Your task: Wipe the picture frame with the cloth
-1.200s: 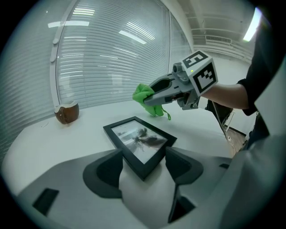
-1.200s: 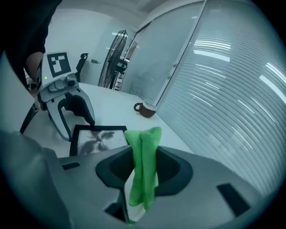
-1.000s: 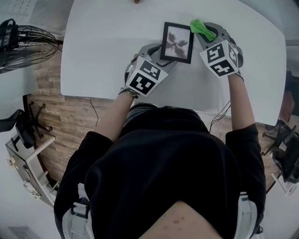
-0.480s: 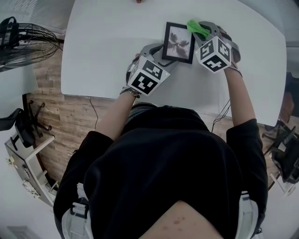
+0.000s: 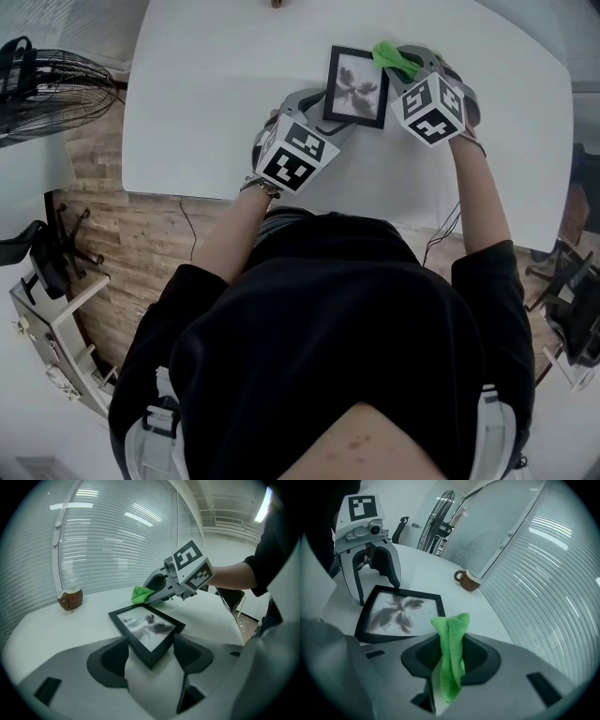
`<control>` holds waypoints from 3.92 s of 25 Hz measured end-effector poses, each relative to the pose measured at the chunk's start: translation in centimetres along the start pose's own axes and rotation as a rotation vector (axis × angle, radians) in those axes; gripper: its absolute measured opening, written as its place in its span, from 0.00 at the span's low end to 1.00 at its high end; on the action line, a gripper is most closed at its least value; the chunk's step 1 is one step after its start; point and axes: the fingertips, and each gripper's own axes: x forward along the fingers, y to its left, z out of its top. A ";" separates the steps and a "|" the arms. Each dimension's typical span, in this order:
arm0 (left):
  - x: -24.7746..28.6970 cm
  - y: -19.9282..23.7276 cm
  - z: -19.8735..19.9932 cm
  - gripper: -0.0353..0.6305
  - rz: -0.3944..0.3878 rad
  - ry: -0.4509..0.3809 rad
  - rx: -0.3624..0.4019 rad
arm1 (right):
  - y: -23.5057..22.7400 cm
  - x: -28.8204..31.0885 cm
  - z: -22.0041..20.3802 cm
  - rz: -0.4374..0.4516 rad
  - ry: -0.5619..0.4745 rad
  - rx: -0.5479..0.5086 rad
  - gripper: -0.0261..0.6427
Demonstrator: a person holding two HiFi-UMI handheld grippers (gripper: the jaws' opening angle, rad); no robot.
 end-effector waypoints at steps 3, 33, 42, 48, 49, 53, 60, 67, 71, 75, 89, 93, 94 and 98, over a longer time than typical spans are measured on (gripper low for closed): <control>0.1 0.0 -0.1 0.52 0.000 -0.003 0.001 | 0.3 -0.1 0.1 0.008 0.002 0.010 0.20; -0.1 0.3 -0.2 0.52 0.003 0.003 0.001 | 3.5 -2.0 0.4 0.058 -0.026 0.060 0.21; -0.2 0.3 -0.1 0.52 0.003 0.006 -0.001 | 4.1 -2.6 0.4 0.065 -0.027 0.088 0.21; -0.1 0.4 -0.1 0.52 0.005 0.003 -0.001 | 4.8 -3.0 0.4 0.070 -0.027 0.110 0.21; -0.2 0.3 -0.2 0.52 0.005 0.004 -0.001 | 4.9 -3.1 0.4 0.075 -0.028 0.118 0.21; -0.1 0.3 -0.1 0.52 0.005 0.003 0.001 | 5.4 -3.5 0.3 0.089 -0.033 0.145 0.21; 0.0 0.2 -0.2 0.52 0.004 0.000 0.004 | 6.4 -4.0 0.2 0.095 -0.026 0.127 0.21; -0.1 0.4 -0.1 0.52 0.006 0.000 -0.001 | 7.0 -4.3 0.3 0.109 -0.016 0.127 0.21; 0.0 0.6 -0.4 0.52 0.008 0.003 -0.004 | 7.5 -4.5 0.3 0.120 -0.007 0.127 0.21; -0.1 0.5 -0.3 0.52 0.009 0.001 0.001 | 8.1 -4.9 0.3 0.121 -0.002 0.135 0.21; -0.1 0.4 -0.3 0.52 0.012 0.006 0.002 | 9.7 -6.1 0.1 0.143 0.008 0.135 0.21; -0.1 0.3 -0.2 0.53 0.011 -0.001 0.005 | 10.2 -6.4 0.1 0.153 0.014 0.133 0.21; -0.1 0.3 -0.2 0.53 0.011 0.000 0.002 | 10.3 -6.5 0.1 0.155 0.015 0.133 0.21; -0.1 0.5 -0.2 0.53 0.012 -0.002 0.003 | 10.5 -6.6 0.2 0.161 0.019 0.132 0.21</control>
